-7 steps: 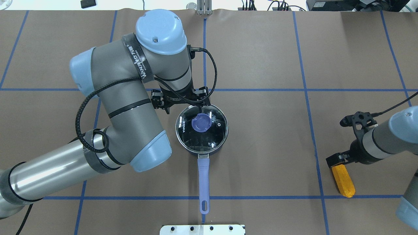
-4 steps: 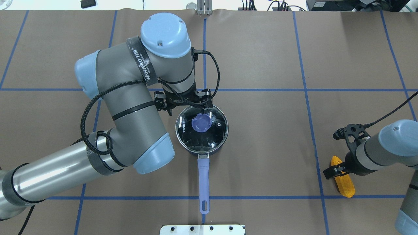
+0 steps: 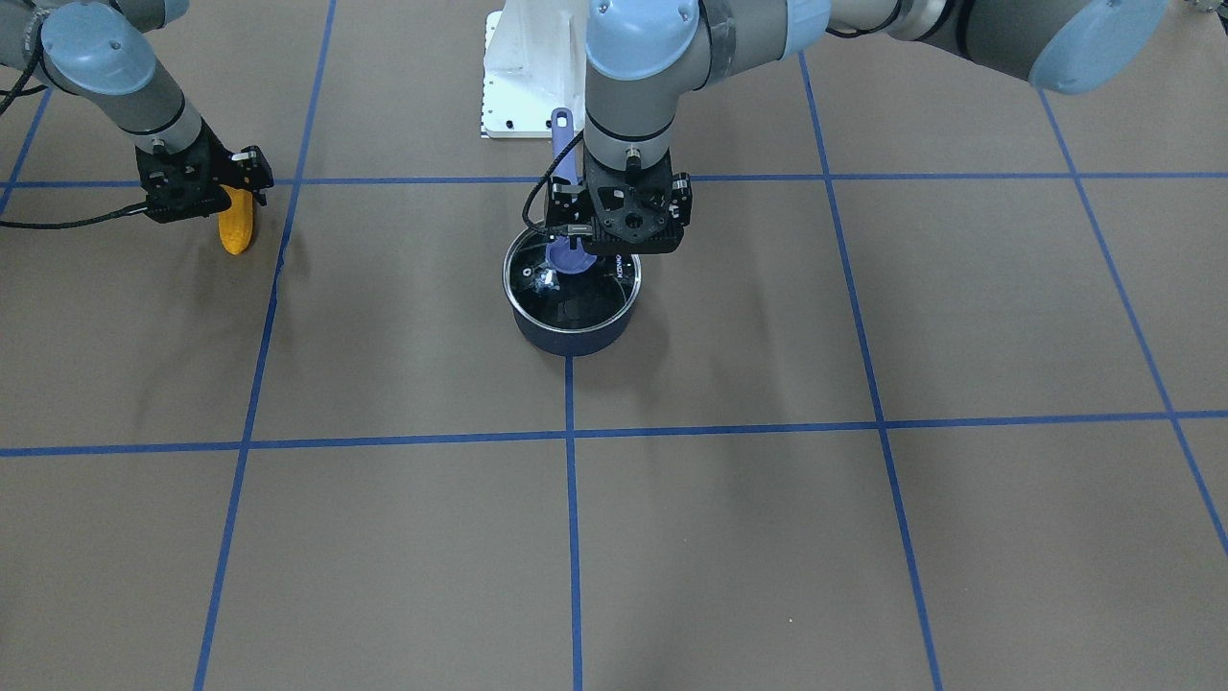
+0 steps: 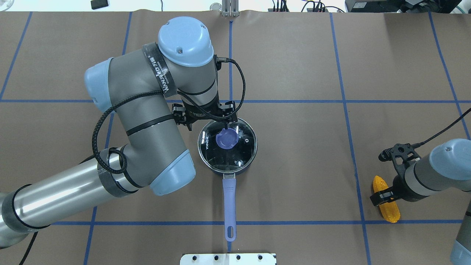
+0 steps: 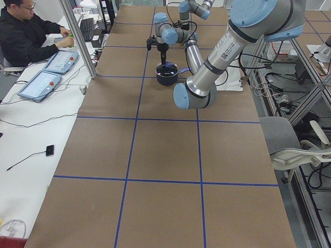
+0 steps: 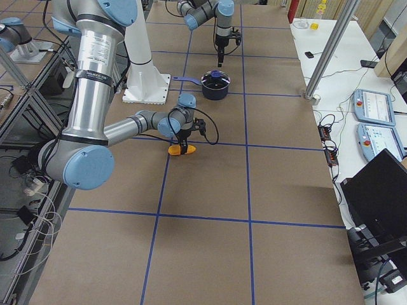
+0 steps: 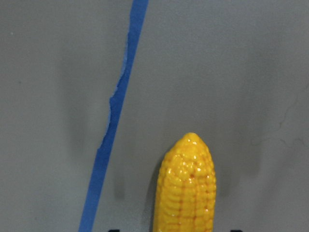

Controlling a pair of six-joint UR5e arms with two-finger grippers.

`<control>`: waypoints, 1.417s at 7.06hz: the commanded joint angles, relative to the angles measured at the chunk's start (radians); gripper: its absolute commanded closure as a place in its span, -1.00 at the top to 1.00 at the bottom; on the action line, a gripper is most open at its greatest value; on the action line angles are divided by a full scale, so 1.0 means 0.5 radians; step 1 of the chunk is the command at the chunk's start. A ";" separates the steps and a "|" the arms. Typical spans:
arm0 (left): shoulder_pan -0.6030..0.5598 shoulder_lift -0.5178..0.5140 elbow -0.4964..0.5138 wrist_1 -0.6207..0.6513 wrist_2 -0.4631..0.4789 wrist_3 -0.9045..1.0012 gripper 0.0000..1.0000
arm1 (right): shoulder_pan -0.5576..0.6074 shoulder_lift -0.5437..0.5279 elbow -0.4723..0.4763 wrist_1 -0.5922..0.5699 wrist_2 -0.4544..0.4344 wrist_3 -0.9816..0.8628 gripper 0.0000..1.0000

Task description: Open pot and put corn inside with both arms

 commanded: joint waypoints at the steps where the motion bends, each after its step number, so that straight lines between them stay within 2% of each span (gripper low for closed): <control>1: 0.000 0.001 0.001 0.000 0.002 0.001 0.99 | -0.001 -0.016 -0.009 -0.001 0.000 -0.001 0.36; 4: 0.000 0.001 0.001 0.000 0.002 0.004 0.99 | -0.016 -0.007 -0.021 -0.001 0.000 -0.001 0.36; 5: 0.000 0.004 0.001 0.000 -0.001 0.004 0.99 | -0.022 -0.001 -0.030 -0.001 0.000 0.002 0.27; 7: 0.000 0.013 -0.002 0.000 0.002 0.010 0.99 | -0.019 0.005 -0.024 -0.001 0.000 -0.001 -0.10; 8: 0.000 0.013 0.001 0.000 0.002 0.010 0.99 | -0.016 0.011 -0.012 -0.001 0.000 -0.001 -0.19; 10: 0.003 0.004 0.001 -0.003 0.032 0.010 0.99 | 0.057 0.015 0.022 -0.001 0.046 -0.001 -0.19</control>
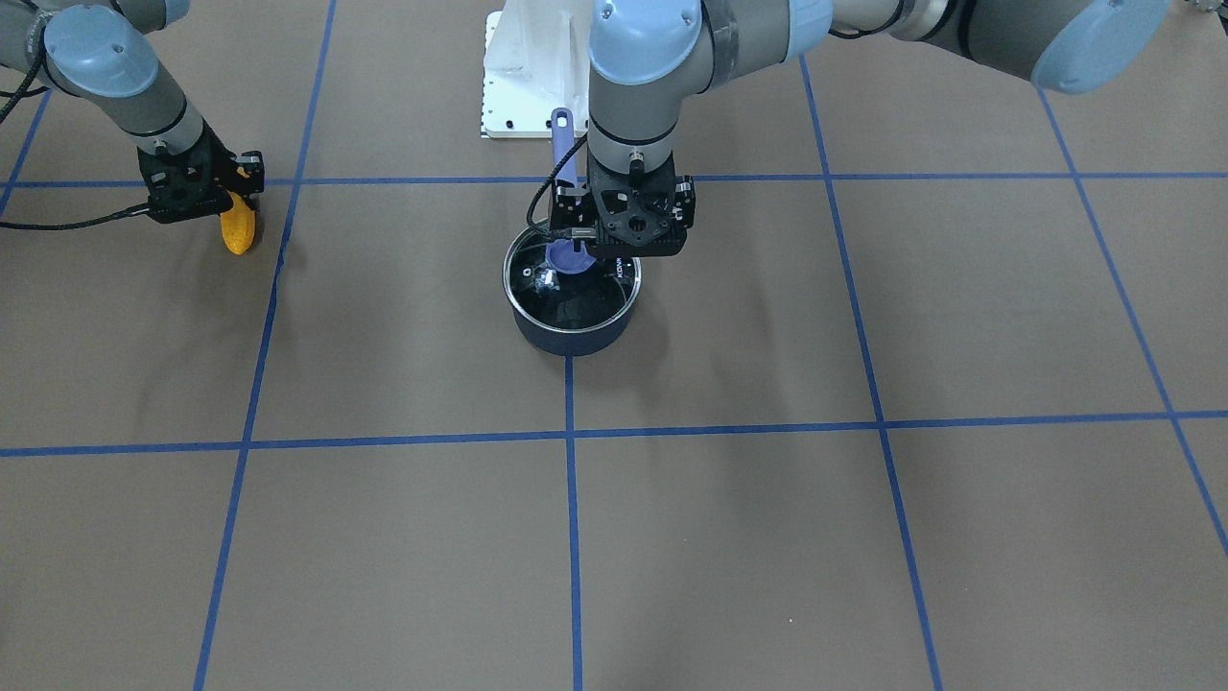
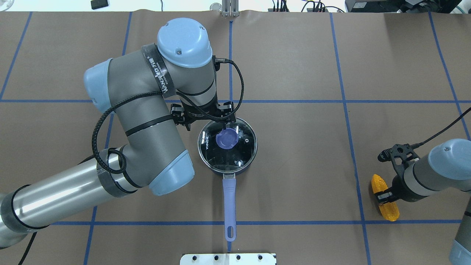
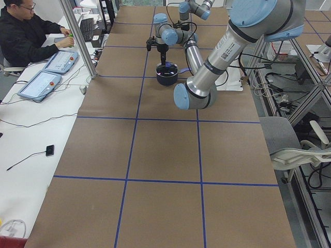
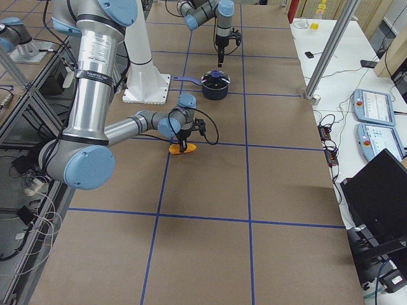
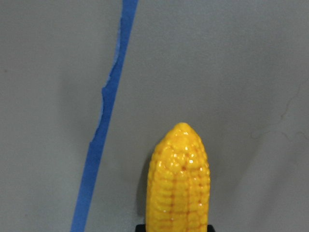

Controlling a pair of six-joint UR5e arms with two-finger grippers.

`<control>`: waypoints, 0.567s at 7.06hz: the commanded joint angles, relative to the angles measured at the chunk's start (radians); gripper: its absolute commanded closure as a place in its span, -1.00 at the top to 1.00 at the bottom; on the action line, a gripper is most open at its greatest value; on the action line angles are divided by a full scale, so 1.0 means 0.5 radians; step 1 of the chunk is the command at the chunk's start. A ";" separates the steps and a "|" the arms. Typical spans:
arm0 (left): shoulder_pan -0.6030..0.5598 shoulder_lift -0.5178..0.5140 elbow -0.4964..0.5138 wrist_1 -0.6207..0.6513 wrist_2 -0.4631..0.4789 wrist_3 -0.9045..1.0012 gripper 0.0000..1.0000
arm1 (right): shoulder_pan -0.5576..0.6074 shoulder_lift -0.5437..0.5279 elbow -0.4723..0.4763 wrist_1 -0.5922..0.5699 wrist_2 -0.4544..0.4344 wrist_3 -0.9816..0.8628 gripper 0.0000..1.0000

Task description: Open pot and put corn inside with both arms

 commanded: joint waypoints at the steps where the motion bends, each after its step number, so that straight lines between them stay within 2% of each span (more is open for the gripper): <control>1: 0.024 -0.022 0.001 -0.002 0.020 -0.003 0.99 | 0.064 0.026 0.031 0.000 0.063 0.000 -0.19; 2: 0.079 -0.025 0.025 -0.018 0.065 -0.006 0.99 | 0.121 0.169 0.028 -0.024 0.103 0.003 -0.19; 4: 0.110 -0.037 0.172 -0.244 0.075 -0.024 0.99 | 0.189 0.244 0.025 -0.028 0.195 0.003 -0.19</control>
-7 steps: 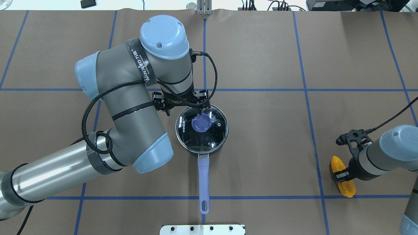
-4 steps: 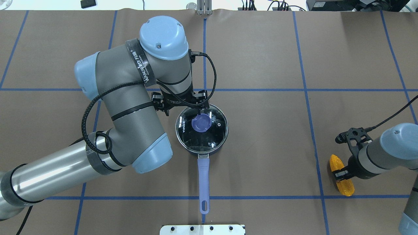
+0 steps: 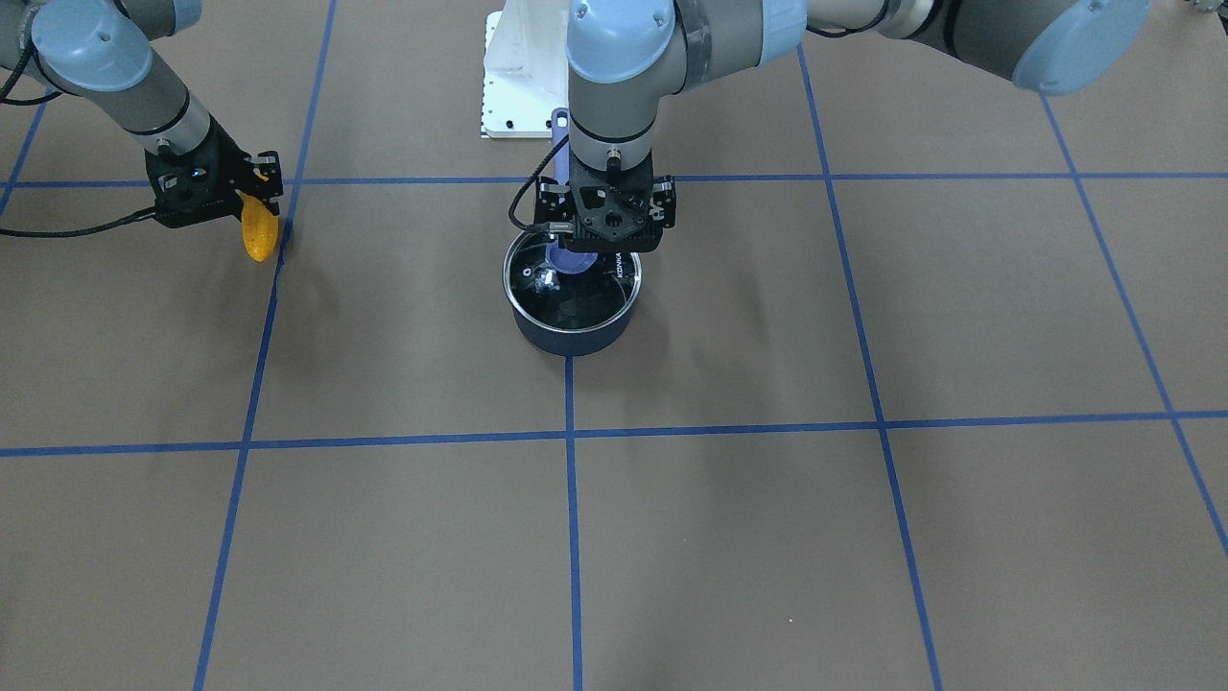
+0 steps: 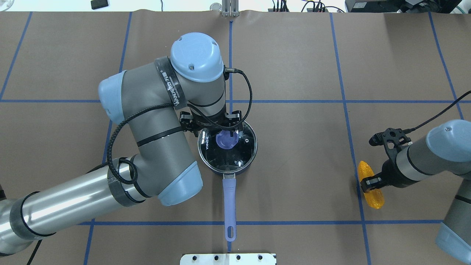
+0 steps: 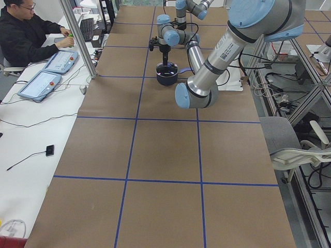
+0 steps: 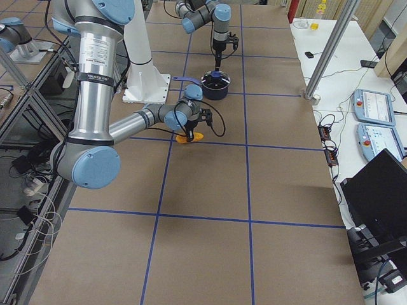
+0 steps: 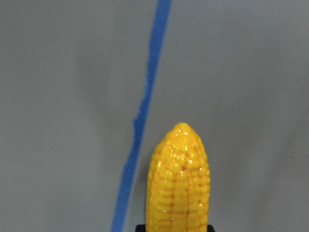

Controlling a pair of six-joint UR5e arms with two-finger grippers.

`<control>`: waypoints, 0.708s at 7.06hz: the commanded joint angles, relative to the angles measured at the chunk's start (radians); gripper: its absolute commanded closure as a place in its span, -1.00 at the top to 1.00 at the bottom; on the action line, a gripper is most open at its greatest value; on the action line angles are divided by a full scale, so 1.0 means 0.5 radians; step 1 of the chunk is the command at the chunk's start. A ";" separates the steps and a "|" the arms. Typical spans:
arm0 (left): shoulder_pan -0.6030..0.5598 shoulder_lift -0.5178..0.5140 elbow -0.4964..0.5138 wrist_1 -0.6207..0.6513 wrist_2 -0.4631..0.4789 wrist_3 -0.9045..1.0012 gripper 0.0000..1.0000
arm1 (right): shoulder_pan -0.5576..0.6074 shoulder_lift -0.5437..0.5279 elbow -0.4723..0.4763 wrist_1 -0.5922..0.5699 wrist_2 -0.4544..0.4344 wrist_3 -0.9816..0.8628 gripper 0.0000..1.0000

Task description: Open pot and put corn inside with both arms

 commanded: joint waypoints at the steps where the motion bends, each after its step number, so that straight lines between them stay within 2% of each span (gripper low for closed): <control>1: 0.018 -0.027 0.095 -0.131 0.009 -0.012 0.99 | 0.062 0.050 -0.003 -0.005 0.062 0.000 -0.19; 5: 0.082 -0.036 0.104 -0.138 0.012 -0.080 0.98 | 0.062 0.053 -0.006 -0.005 0.062 0.000 -0.18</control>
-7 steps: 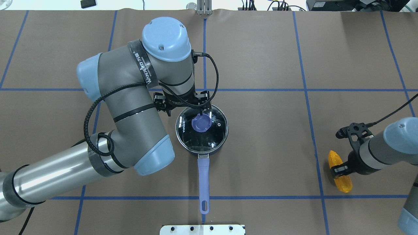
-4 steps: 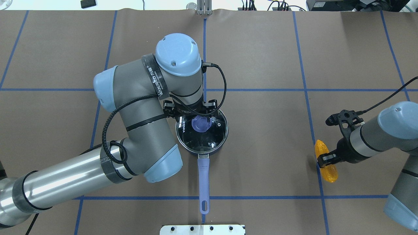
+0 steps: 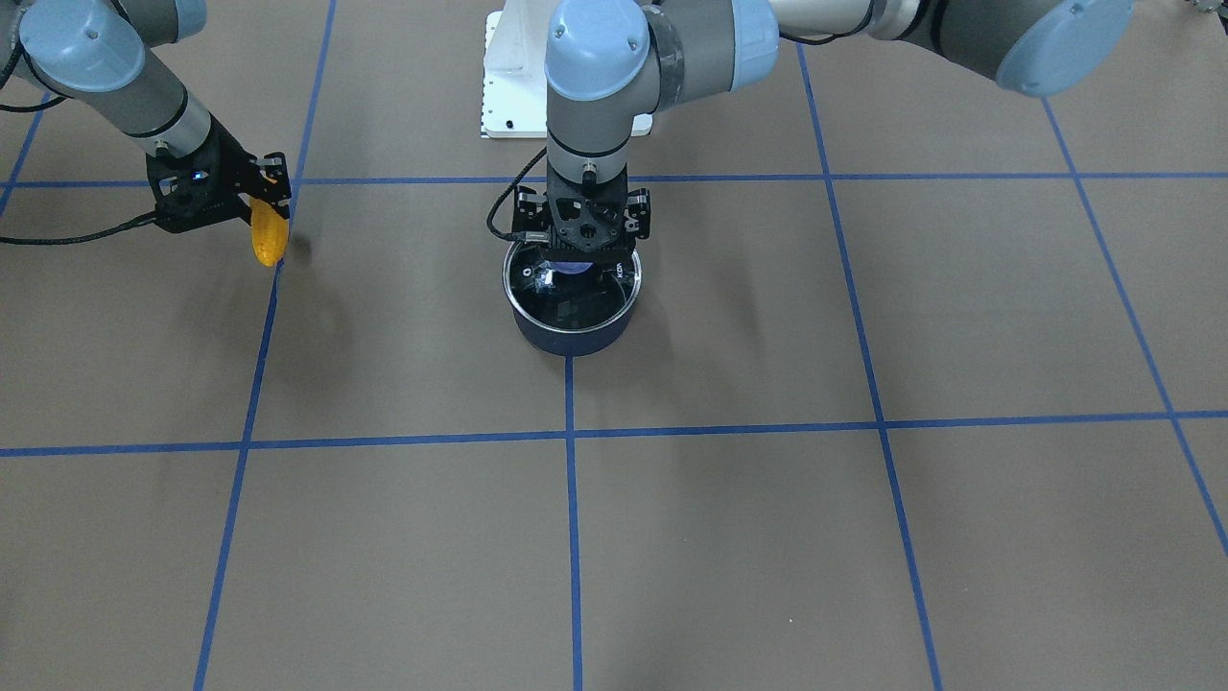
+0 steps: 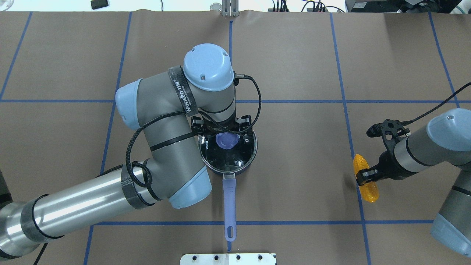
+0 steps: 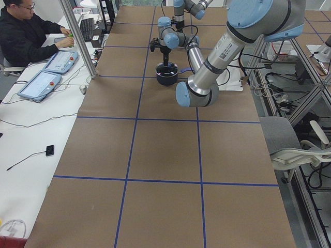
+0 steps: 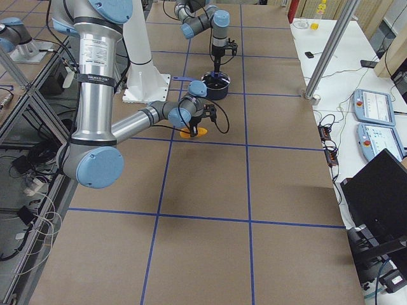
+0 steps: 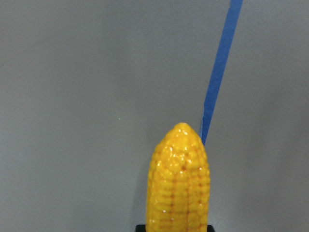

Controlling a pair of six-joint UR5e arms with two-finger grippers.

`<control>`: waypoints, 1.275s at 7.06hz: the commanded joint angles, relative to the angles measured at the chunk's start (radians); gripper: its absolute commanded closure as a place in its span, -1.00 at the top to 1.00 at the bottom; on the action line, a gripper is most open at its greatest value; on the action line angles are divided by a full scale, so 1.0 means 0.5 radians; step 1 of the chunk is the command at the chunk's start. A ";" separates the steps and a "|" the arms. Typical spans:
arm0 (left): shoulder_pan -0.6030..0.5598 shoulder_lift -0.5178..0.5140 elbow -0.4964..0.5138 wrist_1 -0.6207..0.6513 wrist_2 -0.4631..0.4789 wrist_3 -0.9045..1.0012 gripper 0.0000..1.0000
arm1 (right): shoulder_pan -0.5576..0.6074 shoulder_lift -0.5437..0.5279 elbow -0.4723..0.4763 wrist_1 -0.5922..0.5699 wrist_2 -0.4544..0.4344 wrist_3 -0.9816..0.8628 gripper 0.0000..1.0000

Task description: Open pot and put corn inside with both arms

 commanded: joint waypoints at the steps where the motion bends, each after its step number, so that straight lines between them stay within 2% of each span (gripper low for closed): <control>1: 0.029 -0.005 0.009 -0.002 -0.001 -0.021 0.96 | 0.002 0.001 0.000 0.000 0.000 -0.001 -0.18; 6: 0.029 -0.018 0.039 -0.008 -0.001 -0.018 0.68 | 0.005 0.001 -0.009 0.000 -0.003 -0.001 -0.17; 8: 0.029 -0.015 0.039 -0.008 -0.001 -0.018 0.40 | 0.005 0.001 -0.009 0.000 -0.003 -0.001 -0.17; 9: 0.029 -0.012 0.042 -0.008 -0.001 -0.015 0.36 | 0.005 0.001 -0.009 0.000 -0.003 -0.001 -0.17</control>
